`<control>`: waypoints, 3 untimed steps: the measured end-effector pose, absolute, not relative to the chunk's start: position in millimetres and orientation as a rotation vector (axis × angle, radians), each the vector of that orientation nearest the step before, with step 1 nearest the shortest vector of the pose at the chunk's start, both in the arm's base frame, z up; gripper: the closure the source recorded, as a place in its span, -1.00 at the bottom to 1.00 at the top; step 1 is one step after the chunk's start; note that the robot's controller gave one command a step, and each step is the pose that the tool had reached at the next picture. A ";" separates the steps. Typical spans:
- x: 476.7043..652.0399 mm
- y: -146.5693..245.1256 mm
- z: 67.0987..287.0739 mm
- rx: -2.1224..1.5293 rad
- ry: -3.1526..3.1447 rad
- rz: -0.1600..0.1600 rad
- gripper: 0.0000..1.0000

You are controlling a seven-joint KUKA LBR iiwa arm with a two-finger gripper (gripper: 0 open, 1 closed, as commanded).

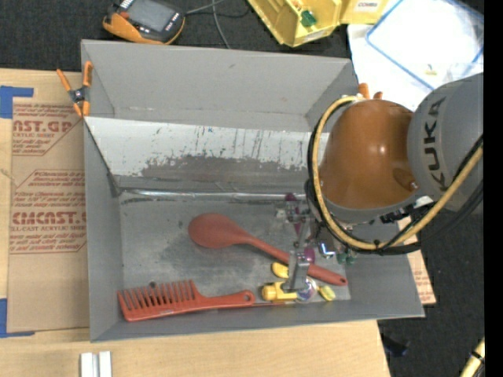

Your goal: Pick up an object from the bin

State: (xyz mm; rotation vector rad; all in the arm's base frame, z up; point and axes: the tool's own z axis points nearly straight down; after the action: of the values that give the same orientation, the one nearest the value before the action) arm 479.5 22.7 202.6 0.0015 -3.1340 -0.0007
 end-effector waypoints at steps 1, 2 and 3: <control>481.4 22.7 206.8 0.000 -3.143 -0.001 -1.00; 553.0 45.6 66.2 -0.243 -3.130 -0.003 -1.00; 551.7 56.8 140.2 -0.461 -3.121 -0.006 -1.00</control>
Offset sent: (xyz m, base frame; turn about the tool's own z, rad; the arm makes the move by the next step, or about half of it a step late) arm 0.0734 0.0212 -0.1326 0.1572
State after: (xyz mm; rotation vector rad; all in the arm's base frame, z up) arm 551.7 56.8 140.2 -0.4609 -3.1215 -0.0058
